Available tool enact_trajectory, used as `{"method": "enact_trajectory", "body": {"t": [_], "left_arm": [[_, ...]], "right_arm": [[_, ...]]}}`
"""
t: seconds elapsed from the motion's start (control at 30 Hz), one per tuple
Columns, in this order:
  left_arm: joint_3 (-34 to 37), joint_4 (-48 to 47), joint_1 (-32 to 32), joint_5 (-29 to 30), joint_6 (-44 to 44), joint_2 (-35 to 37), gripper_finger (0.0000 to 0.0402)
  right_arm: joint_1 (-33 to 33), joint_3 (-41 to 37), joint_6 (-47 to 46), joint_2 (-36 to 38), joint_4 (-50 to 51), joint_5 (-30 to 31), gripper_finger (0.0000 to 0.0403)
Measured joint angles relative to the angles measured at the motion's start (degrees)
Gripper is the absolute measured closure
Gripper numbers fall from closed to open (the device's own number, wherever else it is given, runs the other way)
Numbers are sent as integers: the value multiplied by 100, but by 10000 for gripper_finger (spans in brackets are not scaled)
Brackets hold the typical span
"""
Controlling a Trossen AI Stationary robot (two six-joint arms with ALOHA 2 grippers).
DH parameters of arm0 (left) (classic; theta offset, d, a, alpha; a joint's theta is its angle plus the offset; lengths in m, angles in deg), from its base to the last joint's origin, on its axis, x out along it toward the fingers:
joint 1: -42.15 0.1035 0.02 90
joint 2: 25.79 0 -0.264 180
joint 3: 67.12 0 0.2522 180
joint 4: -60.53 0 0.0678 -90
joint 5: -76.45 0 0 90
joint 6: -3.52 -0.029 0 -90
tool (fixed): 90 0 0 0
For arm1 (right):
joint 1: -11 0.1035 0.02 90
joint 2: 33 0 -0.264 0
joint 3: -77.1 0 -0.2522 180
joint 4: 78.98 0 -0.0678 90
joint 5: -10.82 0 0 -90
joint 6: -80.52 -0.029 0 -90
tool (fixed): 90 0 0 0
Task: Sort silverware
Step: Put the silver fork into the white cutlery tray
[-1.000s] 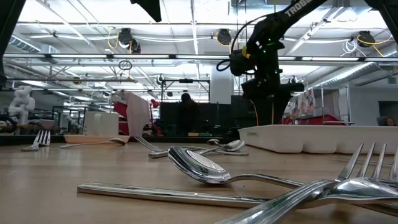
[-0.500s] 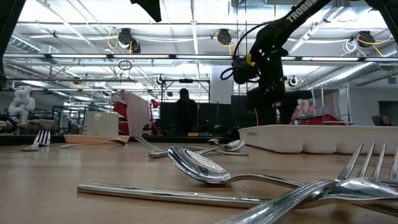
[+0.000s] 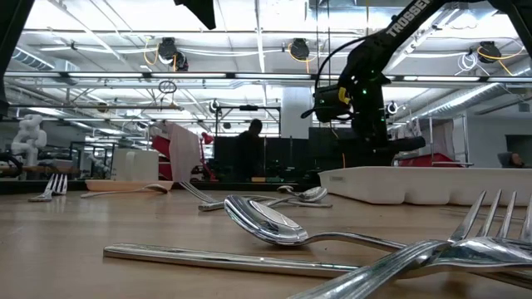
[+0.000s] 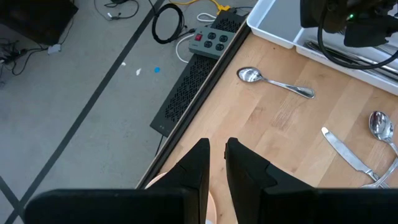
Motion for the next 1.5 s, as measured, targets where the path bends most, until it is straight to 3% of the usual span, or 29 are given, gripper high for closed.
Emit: {"method": "enact_trajectory", "body": {"t": [0.37, 0.63, 0.77, 1.2, 1.5], "left_arm": [[0, 1, -2, 2, 0, 0, 343], [0, 1, 0, -7, 0, 0, 343], [0, 0, -2, -26, -2, 0, 343], [0, 0, -1, -31, -149, 0, 343], [0, 0, -2, -33, -152, 0, 343]], "right_arm": [[347, 147, -135, 212, 809, 477, 402], [565, 1378, -553, 286, 2433, 501, 402], [603, 1899, -194, 224, 2889, 589, 402], [780, 1981, 543, -1113, 3514, 1527, 402], [794, 2220, 383, -1846, 3714, 1486, 403]]}}
